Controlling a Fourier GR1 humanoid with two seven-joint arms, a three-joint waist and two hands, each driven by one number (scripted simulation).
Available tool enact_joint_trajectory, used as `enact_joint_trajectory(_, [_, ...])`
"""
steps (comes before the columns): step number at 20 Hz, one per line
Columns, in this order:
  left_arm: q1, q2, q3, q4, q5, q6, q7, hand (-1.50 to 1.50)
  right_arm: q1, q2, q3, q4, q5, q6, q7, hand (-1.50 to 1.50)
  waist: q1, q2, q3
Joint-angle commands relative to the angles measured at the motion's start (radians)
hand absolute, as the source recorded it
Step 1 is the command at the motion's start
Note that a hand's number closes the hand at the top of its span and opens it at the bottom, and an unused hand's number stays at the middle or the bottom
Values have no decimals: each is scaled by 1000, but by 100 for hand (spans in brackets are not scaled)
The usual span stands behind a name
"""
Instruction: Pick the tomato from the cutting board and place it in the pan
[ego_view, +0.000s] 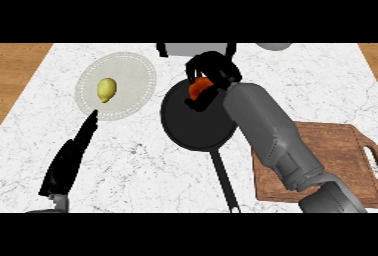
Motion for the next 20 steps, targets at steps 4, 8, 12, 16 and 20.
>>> enact_joint_trajectory(4, [-66,-17,-18,38,-15,0,6,0,-41,13,190,107,18,14,31,150,39,8,0])
enact_joint_trajectory(8, [-80,5,-17,32,-5,-29,-14,0,25,13,52,170,-177,162,95,-150,86,23,1])
enact_joint_trajectory(12, [-88,-23,-47,58,-22,-21,-17,0,24,13,13,175,-289,230,113,-150,104,23,1])
enact_joint_trajectory(16, [-54,-23,-43,25,-19,-16,0,0,87,14,-30,127,-393,137,-20,-150,85,13,3])
enact_joint_trajectory(20, [-102,-27,-44,52,-24,-18,9,0,57,14,-92,113,-504,38,-40,-150,89,20,3])
